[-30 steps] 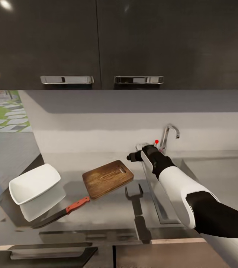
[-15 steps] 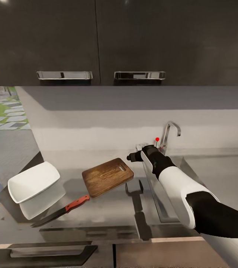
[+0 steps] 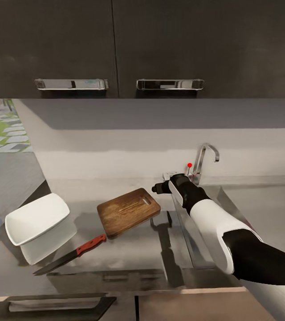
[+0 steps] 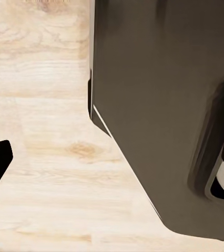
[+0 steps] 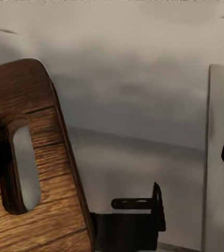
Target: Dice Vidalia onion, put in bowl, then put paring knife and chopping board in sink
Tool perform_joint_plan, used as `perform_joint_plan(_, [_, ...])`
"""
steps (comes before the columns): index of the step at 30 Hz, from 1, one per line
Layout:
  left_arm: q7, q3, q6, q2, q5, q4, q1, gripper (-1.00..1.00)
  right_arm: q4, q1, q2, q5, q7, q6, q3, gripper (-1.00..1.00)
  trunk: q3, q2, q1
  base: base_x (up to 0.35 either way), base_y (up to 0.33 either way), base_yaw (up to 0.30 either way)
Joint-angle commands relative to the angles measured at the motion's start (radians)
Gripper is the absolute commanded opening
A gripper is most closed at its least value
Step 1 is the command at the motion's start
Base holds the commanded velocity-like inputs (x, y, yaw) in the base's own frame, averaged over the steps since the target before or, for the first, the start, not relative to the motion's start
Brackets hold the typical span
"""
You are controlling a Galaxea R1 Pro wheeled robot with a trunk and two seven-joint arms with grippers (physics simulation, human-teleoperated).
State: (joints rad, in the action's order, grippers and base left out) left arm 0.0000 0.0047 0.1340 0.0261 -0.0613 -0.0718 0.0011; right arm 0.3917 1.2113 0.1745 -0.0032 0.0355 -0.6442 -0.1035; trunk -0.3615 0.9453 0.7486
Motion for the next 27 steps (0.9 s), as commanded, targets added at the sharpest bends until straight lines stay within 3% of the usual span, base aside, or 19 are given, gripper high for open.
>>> perform_joint_plan(1, [0.000,0.000,0.006,0.000,-0.006,-0.002,-0.001,1.00,0.001,0.001,0.000,0.000,0.001,-0.005,-0.002,1.00,-0.003,0.001,0.000,0.158,0.000,0.000])
perform_joint_plan(8, [-0.003,0.000,0.005,-0.008,-0.006,-0.002,-0.001,1.00,-0.011,0.001,0.000,0.001,0.001,-0.005,-0.003,1.00,-0.014,0.001,0.000,0.123,0.000,0.000])
perform_joint_plan(27, [-0.003,0.000,0.005,-0.009,-0.006,-0.002,0.000,1.00,-0.033,0.001,0.000,0.006,0.001,0.031,-0.005,1.00,-0.037,0.001,0.000,0.004,0.000,0.011])
